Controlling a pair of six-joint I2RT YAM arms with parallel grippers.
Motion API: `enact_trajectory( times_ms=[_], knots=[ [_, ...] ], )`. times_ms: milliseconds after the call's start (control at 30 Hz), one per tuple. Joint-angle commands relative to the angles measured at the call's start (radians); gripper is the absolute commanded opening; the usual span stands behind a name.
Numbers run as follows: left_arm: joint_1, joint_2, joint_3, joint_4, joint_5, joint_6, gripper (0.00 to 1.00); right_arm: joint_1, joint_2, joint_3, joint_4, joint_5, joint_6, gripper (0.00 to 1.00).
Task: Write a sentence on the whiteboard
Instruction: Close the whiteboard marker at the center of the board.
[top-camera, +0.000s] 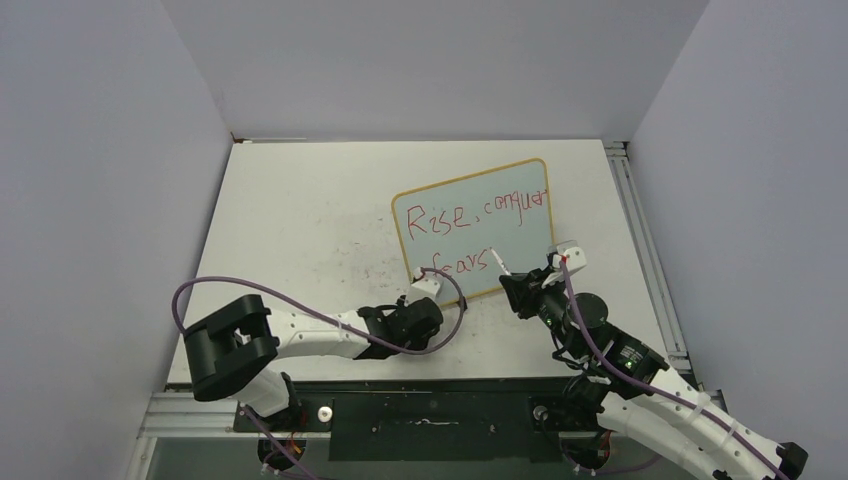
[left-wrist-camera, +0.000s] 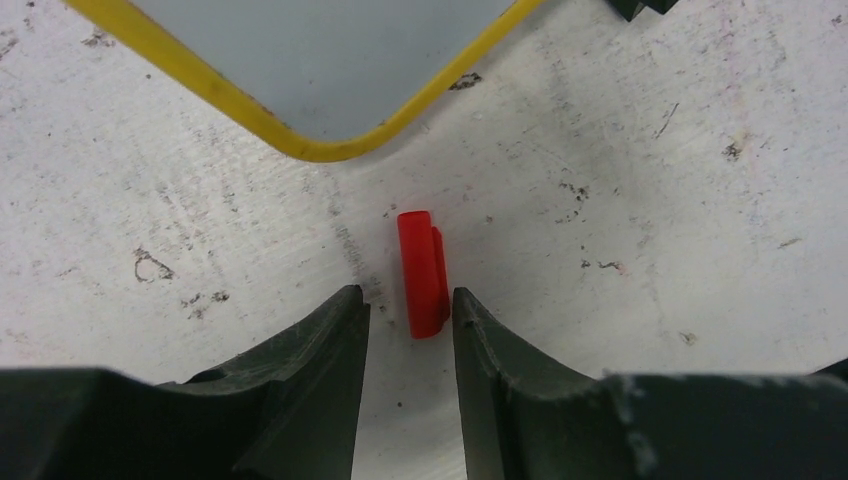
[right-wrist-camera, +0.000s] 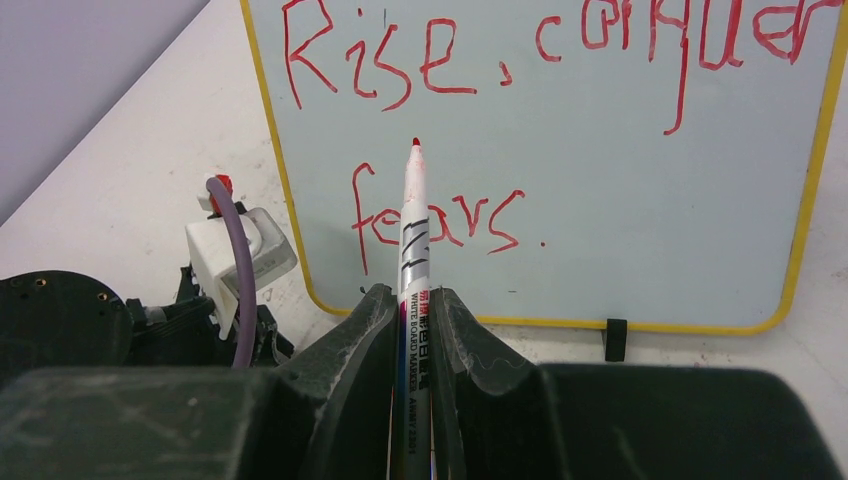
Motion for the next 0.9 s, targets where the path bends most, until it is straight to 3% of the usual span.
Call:
enact_trajectory(
  times_ms=[0,67,267,433,600,867],
  knots=[
    [0.004,0.042,0.027,0.068,0.071,0.058,0.34,-0.004,-0.007,0.006,0.019,0.021,0.005,0.05],
    [0.003,0.065,0.031,0.082,0.085,0.074,0.31,-0.005,-0.001,0.012,0.014,0.022,0.005,0.05],
    [0.004,0.108,0.06,0.044,0.097,0.12,0.01,-0.005,-0.002,0.024,0.006,0.035,0.013,0.05],
    [0.005,0.057,0.075,0.025,0.084,0.159,0.0,-0.005,0.014,0.055,0.019,0.041,0.004,0.05],
    [0.006,-0.041,0.109,0.019,0.098,0.22,0.0,-0.01,0.153,0.179,-0.07,0.056,-0.013,0.05],
    [0.008,-0.235,0.214,-0.144,0.126,0.369,0.0,-0.024,0.215,0.246,-0.097,0.009,-0.006,0.05]
  ],
)
